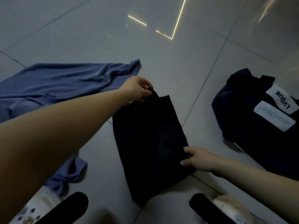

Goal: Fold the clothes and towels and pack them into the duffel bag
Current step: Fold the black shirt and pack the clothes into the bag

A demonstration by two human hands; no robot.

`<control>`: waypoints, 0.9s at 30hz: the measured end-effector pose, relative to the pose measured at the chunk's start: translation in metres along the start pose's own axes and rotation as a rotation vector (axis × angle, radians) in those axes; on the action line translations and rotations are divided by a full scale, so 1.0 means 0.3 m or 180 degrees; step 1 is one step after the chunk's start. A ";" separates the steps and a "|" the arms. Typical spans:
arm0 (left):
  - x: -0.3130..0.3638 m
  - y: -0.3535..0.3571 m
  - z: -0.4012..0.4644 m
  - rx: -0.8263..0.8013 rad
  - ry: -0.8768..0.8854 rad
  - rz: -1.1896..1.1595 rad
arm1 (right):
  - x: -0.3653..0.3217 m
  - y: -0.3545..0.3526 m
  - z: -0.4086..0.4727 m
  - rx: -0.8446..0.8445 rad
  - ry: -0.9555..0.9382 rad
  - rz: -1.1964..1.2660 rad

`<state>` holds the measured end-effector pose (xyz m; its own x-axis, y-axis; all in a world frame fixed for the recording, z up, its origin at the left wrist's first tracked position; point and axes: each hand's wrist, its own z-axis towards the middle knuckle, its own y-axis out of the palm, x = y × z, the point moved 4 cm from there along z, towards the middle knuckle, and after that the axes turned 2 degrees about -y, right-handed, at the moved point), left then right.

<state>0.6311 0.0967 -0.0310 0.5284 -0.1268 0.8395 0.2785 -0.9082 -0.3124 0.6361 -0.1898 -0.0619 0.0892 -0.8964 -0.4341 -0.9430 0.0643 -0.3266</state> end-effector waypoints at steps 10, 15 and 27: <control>-0.108 0.319 0.102 0.0300 0.0506 0.1029 | 0.193 0.035 0.102 0.0491 -0.0268 0.0049; -0.146 0.293 0.104 0.0460 0.0778 0.2086 | 0.188 0.037 0.111 0.0761 -0.0284 0.0361; -0.052 0.295 0.253 0.0178 0.0297 0.2470 | 0.202 0.042 0.123 0.0521 -0.0464 0.0433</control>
<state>0.7085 0.0486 -0.1055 0.5195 -0.7524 0.4050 -0.1017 -0.5251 -0.8450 0.6415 -0.2273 -0.1232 0.0215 -0.8027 -0.5960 -0.8860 0.2608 -0.3833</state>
